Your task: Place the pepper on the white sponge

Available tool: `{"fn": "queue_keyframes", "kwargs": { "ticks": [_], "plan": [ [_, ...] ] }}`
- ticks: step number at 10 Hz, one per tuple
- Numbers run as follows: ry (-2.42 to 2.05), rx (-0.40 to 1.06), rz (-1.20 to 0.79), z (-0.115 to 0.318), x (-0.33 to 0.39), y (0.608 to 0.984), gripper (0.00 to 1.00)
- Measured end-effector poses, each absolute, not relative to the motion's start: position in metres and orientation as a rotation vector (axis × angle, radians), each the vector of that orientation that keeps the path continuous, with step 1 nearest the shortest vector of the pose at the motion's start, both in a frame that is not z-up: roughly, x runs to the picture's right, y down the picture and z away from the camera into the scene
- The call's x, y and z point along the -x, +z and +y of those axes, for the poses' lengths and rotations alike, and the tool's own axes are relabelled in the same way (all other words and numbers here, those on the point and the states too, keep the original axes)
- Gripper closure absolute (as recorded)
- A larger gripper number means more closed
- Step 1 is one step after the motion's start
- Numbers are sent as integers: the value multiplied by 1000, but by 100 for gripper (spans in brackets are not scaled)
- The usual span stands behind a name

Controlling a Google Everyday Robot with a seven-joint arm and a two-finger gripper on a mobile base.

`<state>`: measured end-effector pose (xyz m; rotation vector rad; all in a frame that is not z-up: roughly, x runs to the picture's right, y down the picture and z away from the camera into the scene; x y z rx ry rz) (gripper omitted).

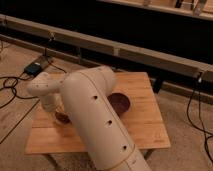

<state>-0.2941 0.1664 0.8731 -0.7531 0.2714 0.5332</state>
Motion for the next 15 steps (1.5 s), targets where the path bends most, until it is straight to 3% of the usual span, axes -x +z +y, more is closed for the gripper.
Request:
{"fn": "queue_keyframes", "kwargs": {
  "ticks": [2, 15],
  "plan": [
    [529, 758, 277, 167, 293, 874, 83],
    [807, 655, 305, 88, 210, 858, 83]
  ]
}}
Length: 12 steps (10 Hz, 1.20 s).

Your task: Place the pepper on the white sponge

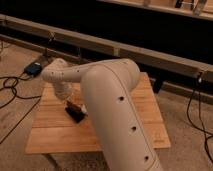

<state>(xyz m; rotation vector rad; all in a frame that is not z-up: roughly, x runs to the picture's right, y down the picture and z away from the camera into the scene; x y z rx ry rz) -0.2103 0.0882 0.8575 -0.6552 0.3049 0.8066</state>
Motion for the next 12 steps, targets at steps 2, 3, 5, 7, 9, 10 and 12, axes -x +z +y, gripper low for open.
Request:
{"fn": "queue_keyframes", "kwargs": {
  "ticks": [2, 3, 5, 7, 9, 10, 12],
  "plan": [
    [882, 654, 346, 83, 184, 868, 83],
    [906, 654, 358, 81, 177, 873, 83],
    [967, 659, 391, 77, 158, 885, 83],
    [1006, 666, 413, 77, 144, 893, 83],
    [1021, 671, 422, 78, 137, 896, 83],
    [1026, 673, 423, 78, 135, 897, 83],
    [1032, 676, 428, 81, 130, 900, 83]
  ]
}}
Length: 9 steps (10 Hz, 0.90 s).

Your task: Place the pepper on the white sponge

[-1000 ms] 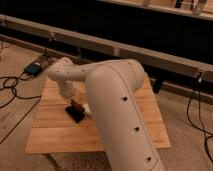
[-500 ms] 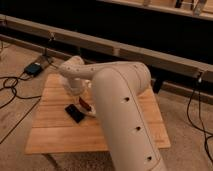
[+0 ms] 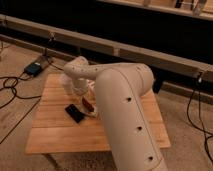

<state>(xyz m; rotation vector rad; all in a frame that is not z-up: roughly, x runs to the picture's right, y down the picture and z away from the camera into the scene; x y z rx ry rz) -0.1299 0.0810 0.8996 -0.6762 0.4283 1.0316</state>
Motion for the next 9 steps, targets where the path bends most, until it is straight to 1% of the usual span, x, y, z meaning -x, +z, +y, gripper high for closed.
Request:
{"fn": "queue_keyframes", "kwargs": {
  "ticks": [4, 5, 8, 9],
  "plan": [
    [1037, 682, 438, 88, 120, 902, 83],
    [1044, 683, 435, 89, 118, 902, 80],
    [1057, 678, 426, 90, 116, 901, 52],
    [1057, 676, 422, 90, 115, 900, 41]
  ]
}}
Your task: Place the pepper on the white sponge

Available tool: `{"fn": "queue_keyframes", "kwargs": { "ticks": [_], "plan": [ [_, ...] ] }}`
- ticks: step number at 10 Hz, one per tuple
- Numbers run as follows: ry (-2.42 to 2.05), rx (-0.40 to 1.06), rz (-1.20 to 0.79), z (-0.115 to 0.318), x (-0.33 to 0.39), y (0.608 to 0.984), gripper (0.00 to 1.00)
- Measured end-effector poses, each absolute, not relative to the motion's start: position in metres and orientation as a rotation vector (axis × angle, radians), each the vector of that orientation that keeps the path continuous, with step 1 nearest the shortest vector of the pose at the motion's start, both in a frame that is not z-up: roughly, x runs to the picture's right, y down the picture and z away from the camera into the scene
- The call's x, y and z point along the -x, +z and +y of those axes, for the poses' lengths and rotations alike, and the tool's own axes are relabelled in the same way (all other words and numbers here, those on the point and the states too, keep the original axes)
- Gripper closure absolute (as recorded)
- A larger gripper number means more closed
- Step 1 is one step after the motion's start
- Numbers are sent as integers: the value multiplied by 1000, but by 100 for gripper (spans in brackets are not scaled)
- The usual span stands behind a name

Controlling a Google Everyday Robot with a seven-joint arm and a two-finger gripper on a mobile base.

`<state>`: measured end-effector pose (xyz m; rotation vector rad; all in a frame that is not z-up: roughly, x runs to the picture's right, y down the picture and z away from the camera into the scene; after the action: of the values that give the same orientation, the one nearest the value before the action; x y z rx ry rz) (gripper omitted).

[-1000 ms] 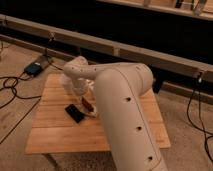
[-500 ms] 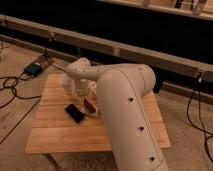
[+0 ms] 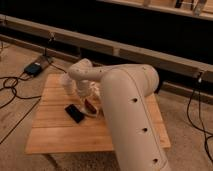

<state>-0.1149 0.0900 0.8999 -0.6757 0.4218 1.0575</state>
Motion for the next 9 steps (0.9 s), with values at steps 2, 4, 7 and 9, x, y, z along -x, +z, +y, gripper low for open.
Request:
{"fn": "queue_keyframes", "kwargs": {
  "ticks": [2, 4, 7, 9],
  "plan": [
    [1058, 675, 417, 91, 114, 899, 24],
    [1057, 679, 413, 92, 115, 897, 20],
    [1060, 682, 404, 92, 115, 894, 20],
    [1081, 684, 380, 84, 115, 891, 20]
  ]
}}
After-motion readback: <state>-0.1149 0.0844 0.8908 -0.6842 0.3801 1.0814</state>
